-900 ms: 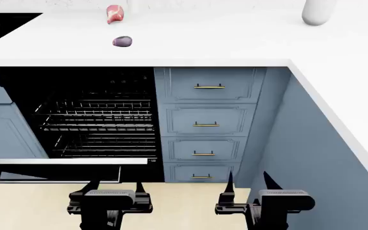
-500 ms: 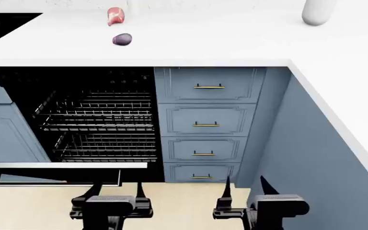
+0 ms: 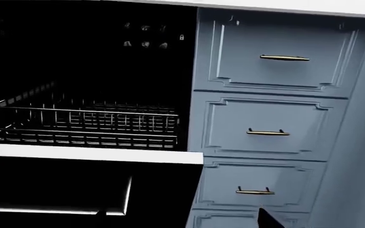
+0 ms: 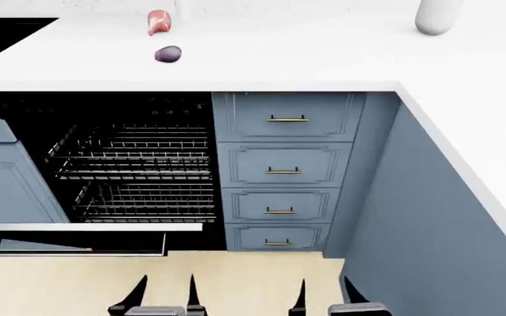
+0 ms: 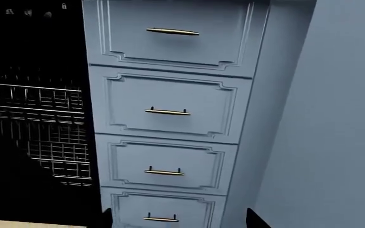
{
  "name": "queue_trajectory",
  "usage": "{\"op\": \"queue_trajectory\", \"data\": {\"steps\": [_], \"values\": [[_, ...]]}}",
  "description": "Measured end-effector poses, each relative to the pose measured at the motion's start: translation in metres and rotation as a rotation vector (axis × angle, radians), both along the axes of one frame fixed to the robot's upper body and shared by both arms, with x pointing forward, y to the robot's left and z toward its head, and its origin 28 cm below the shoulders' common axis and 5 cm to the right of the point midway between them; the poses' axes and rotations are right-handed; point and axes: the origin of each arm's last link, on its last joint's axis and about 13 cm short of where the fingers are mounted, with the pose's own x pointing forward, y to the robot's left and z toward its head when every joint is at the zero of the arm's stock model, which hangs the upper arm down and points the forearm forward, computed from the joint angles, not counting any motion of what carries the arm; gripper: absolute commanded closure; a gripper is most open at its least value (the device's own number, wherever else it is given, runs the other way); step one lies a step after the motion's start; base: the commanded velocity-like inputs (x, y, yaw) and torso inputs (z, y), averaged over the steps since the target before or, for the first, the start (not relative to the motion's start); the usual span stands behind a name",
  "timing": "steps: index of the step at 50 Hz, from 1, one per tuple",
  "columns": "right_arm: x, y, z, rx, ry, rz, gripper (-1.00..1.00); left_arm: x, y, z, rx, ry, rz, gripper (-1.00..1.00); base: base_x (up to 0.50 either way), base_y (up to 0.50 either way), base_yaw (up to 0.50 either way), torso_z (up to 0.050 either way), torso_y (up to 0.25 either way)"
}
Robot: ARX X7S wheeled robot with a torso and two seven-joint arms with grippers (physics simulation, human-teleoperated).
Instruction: Close the dishwasher door
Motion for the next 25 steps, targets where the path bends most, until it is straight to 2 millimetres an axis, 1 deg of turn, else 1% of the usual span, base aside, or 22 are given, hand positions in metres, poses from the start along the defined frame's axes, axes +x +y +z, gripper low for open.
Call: {"op": "queue_trajectory", "data": {"steps": [8, 25], "values": [[-0.007, 0.0, -0.006, -0.019, -0.009, -0.005, -1.0, -0.007, 0.002, -0.007, -0.005, 0.015, 0.001, -1.0, 0.0, 0.0, 0.0, -0.002, 0.0], [-0.012, -0.002, -0.008, -0.03, -0.027, -0.013, -1.0, -0.012, 0.0, -0.011, 0.021, 0.039, -0.003, -1.0, 0.0, 0.0, 0.0, -0.05, 0.0]]}}
